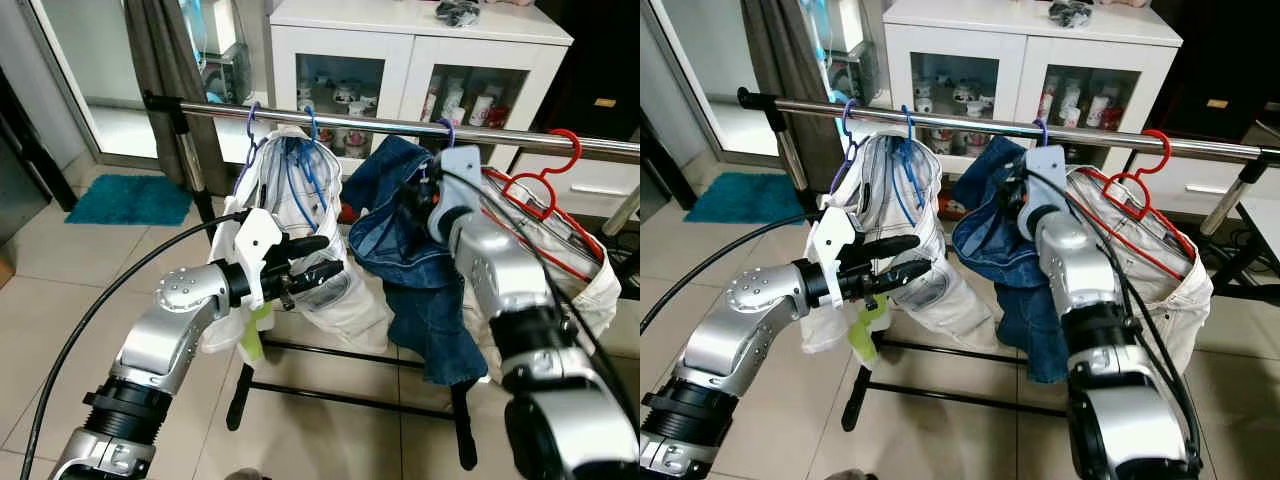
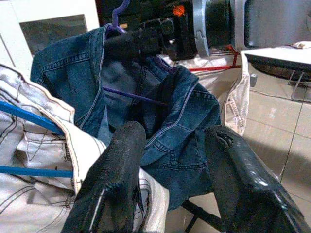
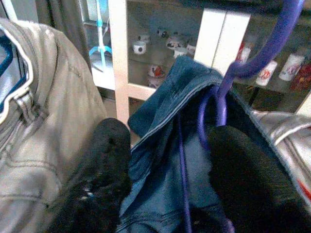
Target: Hang hanger
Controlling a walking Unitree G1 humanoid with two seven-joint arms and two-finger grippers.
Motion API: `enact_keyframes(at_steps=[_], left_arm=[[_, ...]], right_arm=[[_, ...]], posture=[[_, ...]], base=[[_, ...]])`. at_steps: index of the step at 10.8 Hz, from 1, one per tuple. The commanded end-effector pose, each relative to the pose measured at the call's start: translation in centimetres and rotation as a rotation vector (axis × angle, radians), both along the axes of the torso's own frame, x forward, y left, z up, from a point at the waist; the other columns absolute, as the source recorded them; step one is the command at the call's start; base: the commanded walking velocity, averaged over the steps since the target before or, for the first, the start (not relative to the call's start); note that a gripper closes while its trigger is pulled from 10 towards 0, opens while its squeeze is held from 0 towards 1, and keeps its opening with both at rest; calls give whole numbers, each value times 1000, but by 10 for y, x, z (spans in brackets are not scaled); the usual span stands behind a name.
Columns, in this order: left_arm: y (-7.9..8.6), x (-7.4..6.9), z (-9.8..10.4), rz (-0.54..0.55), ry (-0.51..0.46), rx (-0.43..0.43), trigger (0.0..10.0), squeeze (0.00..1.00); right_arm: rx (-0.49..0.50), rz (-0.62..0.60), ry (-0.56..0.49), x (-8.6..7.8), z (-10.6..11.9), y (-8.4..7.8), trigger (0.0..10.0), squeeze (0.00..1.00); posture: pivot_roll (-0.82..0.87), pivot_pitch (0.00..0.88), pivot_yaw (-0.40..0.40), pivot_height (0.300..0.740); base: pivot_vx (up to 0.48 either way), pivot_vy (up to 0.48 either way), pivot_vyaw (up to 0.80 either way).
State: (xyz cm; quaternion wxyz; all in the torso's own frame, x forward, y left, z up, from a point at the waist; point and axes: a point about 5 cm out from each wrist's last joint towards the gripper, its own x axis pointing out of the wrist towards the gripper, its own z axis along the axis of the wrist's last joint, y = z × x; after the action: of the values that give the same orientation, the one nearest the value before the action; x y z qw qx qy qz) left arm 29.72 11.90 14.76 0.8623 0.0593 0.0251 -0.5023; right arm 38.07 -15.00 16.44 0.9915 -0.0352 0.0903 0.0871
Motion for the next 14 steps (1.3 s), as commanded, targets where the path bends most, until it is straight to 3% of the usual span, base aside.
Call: enact_keyframes(at_steps=[1,2,3,6,8,9,11,12,14], left_arm=[[-3,3,4,-13,-18,12,10000,0],[-4,2,2,-17,-18,11,10000,0],[-6,1,1,-32,-12,6,10000,0],[-18,2,0,-42,-25,-7,10000,0],[-15,0,1,-30,-40,15,10000,0],[-11,1,2,-12,-44,13,10000,0],[-11,1,2,-7,-38,1,10000,0],[-12,2,1,-10,-37,4,10000,0],[-11,5,5,2,-50,7,10000,0]], right_arm=[[-17,-3,-26,4,8,-5,4196,0],[-21,-5,-31,6,9,-6,4902,0],[-36,-8,-34,7,10,-8,10000,0],[-71,-3,-47,7,18,-17,10000,0],[-35,28,-52,2,24,-23,10000,0],[-26,42,-46,-1,25,-27,10000,1000],[-51,30,-11,-1,15,-32,10000,1000],[-16,40,15,3,11,-30,10000,0],[-24,59,68,7,2,-24,10000,0]], posture=[[-24,0,18,740],[-24,0,18,740],[-36,0,8,740],[-34,0,-8,740],[-20,0,-13,740],[-24,0,-10,740],[-27,0,-3,740],[-25,0,-1,740],[-20,0,-1,740]], base=[[0,0,0],[0,0,0],[0,0,0],[0,0,0],[0,0,0],[0,0,0],[0,0,0],[0,0,0],[0,0,0]])
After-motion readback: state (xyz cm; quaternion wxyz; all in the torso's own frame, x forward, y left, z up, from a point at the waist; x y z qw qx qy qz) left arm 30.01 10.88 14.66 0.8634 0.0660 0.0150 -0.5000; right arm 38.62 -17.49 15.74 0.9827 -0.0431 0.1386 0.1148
